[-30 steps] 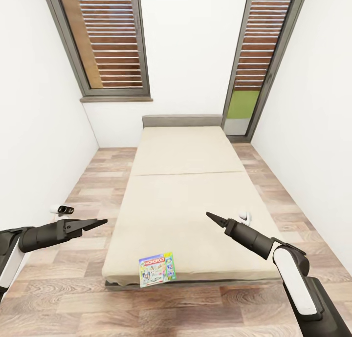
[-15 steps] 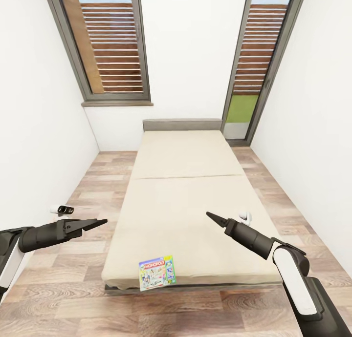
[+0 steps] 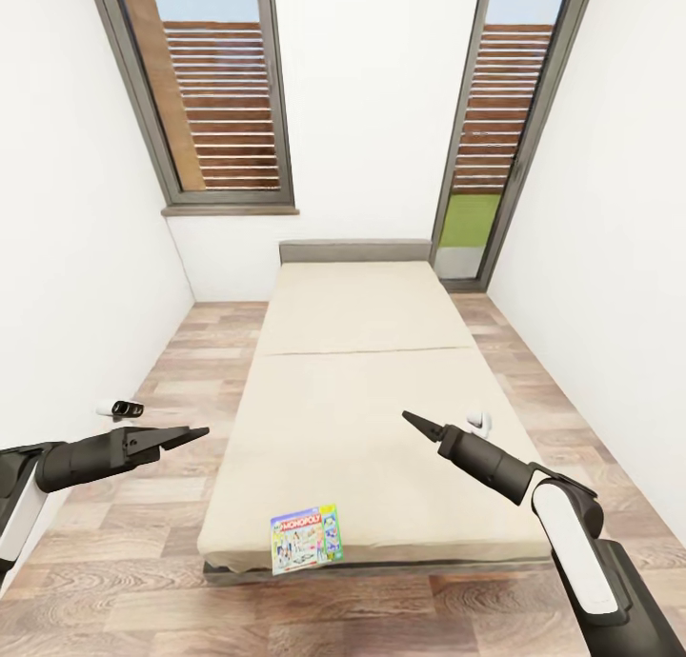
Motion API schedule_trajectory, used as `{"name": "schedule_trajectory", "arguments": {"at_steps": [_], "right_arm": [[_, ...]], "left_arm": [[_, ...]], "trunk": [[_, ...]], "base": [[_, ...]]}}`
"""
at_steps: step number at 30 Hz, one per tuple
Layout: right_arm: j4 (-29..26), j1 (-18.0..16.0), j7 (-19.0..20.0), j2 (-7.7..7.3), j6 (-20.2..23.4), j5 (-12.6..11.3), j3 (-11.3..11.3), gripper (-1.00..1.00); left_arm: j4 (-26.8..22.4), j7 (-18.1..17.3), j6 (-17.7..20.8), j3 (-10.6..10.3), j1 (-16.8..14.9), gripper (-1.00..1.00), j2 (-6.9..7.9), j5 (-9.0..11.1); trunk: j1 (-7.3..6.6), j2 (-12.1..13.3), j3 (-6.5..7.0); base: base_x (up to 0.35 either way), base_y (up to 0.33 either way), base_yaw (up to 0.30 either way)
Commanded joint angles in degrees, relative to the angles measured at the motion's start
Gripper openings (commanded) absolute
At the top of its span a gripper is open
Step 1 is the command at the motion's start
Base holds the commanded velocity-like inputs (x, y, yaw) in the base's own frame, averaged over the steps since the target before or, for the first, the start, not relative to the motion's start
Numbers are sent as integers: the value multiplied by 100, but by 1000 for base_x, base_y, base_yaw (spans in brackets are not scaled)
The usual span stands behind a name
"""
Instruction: Put all the toys in the child's room - the three board games (two on the bed and one on the table), the two jigsaw puzzles on the table, and the tennis ball on the table - inside the toy box on the table in the child's room.
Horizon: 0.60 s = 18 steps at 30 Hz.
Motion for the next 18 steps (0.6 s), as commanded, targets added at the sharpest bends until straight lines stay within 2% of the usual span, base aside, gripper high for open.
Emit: {"name": "schedule_trajectory", "arguments": {"at_steps": [1, 18], "right_arm": [[-7, -5, 18, 0, 38, -11, -10, 100], [135, -5, 66, -35, -132, -23, -45, 100]], "left_arm": [[-1, -21, 63, 0, -4, 100, 5, 0], [4, -19, 61, -9, -4, 100, -3, -6]], "trunk": [[4, -11, -1], [4, -11, 161]], "base": [[0, 0, 0], [0, 0, 0]]}}
